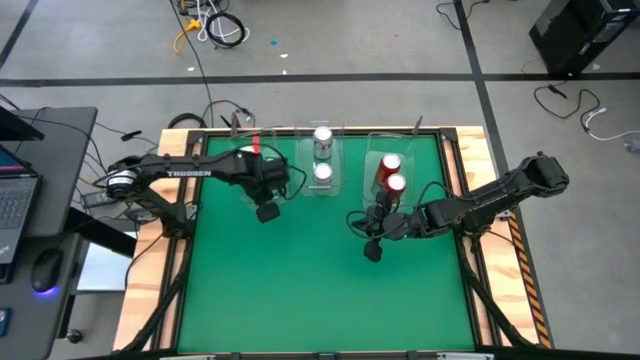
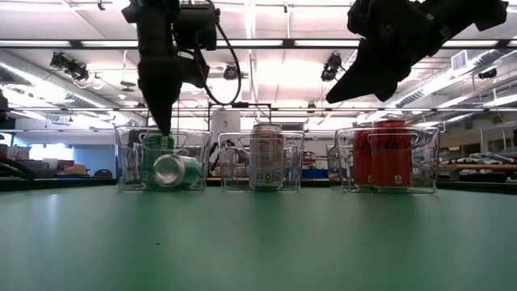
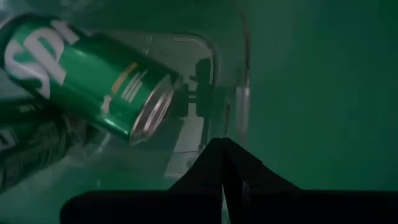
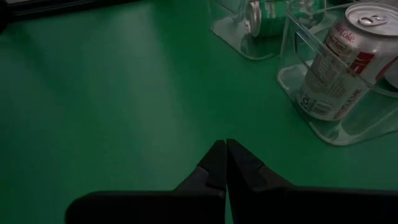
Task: Sort soda cans
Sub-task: Adjust the left transparent bin, then adjust the right green soda can on the left transparent bin
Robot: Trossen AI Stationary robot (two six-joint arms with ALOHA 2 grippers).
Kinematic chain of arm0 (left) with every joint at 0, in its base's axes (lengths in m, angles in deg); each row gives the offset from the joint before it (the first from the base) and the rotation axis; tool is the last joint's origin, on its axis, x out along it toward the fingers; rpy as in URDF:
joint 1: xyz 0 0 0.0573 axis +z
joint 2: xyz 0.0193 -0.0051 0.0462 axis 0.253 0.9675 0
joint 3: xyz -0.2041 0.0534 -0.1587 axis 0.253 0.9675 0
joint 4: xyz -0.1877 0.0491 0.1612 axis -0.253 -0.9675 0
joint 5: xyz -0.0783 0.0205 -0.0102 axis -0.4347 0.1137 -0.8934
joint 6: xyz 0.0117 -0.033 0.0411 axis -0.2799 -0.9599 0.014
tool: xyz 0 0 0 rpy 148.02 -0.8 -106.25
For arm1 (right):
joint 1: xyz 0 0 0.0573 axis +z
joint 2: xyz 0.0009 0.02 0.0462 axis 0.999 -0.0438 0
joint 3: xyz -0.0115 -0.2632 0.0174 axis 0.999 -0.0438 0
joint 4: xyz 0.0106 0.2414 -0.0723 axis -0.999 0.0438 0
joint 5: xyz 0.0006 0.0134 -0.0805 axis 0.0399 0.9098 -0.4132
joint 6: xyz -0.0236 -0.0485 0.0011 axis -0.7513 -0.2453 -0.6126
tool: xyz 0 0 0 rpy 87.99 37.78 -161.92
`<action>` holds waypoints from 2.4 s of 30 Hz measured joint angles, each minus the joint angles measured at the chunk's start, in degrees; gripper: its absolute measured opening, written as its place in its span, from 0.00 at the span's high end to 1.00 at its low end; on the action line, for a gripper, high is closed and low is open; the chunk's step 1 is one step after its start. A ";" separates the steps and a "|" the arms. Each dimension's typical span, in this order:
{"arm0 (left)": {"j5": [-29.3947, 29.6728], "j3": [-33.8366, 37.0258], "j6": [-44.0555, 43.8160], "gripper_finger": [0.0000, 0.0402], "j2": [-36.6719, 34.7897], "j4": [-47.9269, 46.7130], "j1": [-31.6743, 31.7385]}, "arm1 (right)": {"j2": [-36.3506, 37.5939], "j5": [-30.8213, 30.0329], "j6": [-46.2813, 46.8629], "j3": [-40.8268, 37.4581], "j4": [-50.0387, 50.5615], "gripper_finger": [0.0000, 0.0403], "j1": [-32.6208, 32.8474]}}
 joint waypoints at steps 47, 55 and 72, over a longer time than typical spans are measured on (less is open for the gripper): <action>6.39 15.65 10.08 1.00 -20.00 26.45 1.55 | -33.14 32.59 -29.53 57.76 37.41 1.00 -27.66; -1.51 8.76 17.91 1.00 -13.53 22.22 17.84 | -22.65 28.91 -27.71 43.06 33.45 1.00 -21.34; -10.13 -2.42 31.26 1.00 6.91 15.02 28.09 | -27.98 29.17 -24.85 31.69 -1.37 1.00 -16.90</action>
